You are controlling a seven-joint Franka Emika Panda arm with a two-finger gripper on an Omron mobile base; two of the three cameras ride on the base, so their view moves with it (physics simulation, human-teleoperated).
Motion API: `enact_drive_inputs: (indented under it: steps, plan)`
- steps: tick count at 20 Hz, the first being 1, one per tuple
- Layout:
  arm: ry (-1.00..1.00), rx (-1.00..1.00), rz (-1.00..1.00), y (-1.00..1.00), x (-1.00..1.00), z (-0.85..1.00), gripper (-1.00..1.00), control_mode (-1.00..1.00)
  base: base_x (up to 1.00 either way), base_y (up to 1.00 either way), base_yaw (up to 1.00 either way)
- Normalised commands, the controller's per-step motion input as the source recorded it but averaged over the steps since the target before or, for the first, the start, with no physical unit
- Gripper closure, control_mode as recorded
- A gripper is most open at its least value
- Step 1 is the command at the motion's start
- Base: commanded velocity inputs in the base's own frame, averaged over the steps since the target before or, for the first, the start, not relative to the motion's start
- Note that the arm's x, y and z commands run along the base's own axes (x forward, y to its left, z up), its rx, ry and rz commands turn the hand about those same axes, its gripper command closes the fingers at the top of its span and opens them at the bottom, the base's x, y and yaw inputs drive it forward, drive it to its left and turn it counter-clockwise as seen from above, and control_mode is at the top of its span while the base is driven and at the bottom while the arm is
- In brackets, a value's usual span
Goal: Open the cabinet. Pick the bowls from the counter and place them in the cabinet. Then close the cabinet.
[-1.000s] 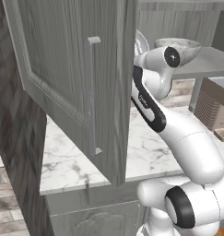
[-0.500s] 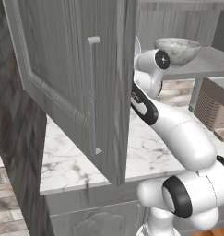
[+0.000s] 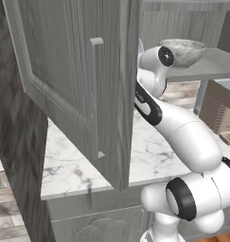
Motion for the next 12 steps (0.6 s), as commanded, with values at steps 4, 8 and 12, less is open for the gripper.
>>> enact_drive_inputs:
  steps: [4,8,12]
  plan:
    - [-0.07,0.00,0.00,0.01,0.00,0.07,-1.00,-1.00,0.00,0.00,0.00]
    - [-0.31,0.00,0.00,0.00,0.00,0.28,-1.00,-1.00,0.00,0.00,0.00]
    - [-0.30,0.00,0.00,0.00,0.00,0.26,-1.00,-1.00,0.00,0.00,0.00]
